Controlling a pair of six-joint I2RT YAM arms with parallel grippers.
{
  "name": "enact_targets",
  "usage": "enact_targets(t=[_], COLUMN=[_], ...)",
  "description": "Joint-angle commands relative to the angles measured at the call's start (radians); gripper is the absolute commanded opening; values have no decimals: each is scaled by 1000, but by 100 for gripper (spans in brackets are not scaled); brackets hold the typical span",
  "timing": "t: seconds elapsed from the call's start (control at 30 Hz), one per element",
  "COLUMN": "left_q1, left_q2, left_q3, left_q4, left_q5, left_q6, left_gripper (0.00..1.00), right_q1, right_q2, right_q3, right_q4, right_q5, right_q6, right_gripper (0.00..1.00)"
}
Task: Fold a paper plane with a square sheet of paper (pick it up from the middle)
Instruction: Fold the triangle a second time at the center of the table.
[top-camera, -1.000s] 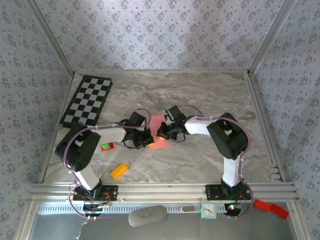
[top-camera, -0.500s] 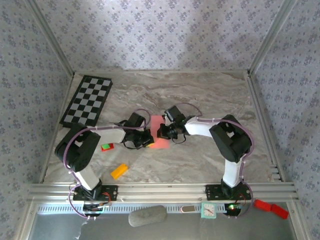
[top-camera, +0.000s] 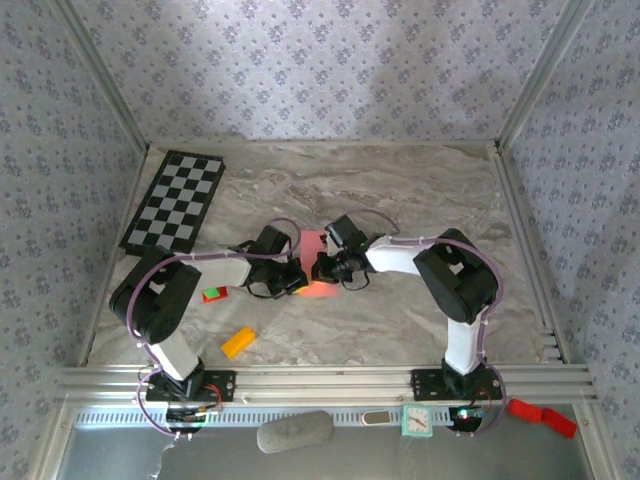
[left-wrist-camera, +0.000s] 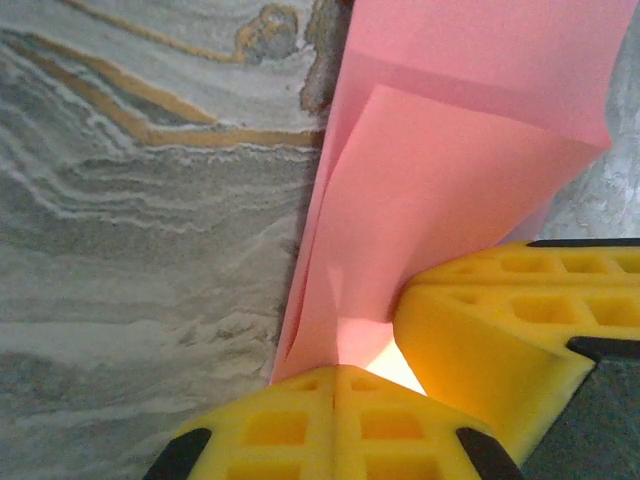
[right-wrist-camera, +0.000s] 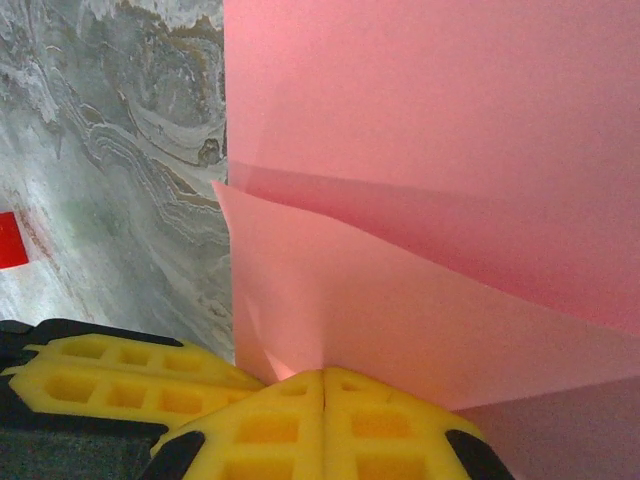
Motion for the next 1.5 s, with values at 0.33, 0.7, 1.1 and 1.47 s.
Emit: enact_targets(t=[0.33,0.7,1.1,1.47], left_q1=[-4,-7,-8,-10], left_q2=[25,31,23,29], left_q3=[-71,-19,6,-15], left_q4=[-106,-114,-121,-131], left_q5=[-45,-33,-28,-20], left_q6=[-16,-4,4,4], left_gripper=[0,0,0,0], right_q1=[-263,-178,-57,-167], right_q2=[21,-158,9,52], right_q3=[-7,-19,63,35], right_q4=[-57,-66,-64,-98], right_q5=[42,28,0,70], right_q6=[-41,-37,-18,-44], right_gripper=[0,1,0,0])
